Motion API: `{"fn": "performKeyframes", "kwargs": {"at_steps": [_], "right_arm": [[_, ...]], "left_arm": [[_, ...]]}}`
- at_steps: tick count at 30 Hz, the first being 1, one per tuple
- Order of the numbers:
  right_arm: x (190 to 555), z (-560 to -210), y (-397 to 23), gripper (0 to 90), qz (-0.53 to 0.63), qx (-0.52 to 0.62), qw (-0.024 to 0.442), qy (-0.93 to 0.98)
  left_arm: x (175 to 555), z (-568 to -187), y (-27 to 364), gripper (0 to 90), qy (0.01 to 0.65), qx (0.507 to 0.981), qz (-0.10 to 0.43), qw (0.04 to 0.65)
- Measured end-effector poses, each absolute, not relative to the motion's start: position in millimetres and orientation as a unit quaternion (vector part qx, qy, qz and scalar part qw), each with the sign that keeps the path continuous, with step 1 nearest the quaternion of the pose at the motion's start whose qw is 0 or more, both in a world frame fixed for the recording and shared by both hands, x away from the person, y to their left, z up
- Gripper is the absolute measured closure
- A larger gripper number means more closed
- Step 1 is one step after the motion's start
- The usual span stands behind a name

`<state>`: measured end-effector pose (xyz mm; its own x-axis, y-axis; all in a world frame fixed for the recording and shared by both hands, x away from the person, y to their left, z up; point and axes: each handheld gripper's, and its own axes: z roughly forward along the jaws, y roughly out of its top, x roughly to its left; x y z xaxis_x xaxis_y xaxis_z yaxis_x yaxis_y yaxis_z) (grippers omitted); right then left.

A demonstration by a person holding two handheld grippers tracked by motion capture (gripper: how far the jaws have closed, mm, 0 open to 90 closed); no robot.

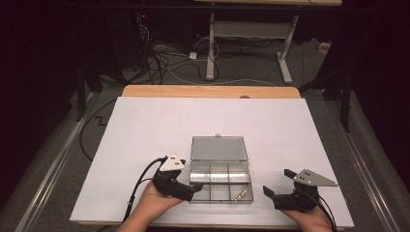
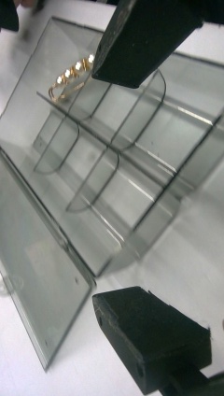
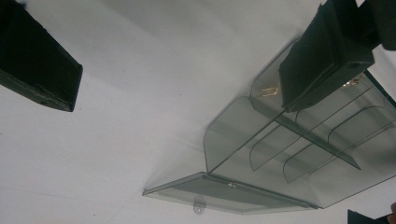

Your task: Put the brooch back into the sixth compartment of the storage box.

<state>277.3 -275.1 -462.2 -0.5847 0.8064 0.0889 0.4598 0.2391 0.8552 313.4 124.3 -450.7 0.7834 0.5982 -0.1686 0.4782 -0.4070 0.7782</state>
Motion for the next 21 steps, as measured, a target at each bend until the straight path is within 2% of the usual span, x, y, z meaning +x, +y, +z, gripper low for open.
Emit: {"fn": "performKeyframes", "kwargs": {"at_steps": [7, 21], "right_arm": [[279, -465, -275, 0.0, 0.466, 0.411, 0.185, 0.761], [287, -467, -271, 0.0, 0.461, 0.408, 0.192, 0.764]], "left_arm": [[320, -455, 143, 0.0, 0.346, 0.814, 0.087, 0.458], [329, -467, 166, 0.0, 0.383, 0.806, 0.106, 0.439]]}}
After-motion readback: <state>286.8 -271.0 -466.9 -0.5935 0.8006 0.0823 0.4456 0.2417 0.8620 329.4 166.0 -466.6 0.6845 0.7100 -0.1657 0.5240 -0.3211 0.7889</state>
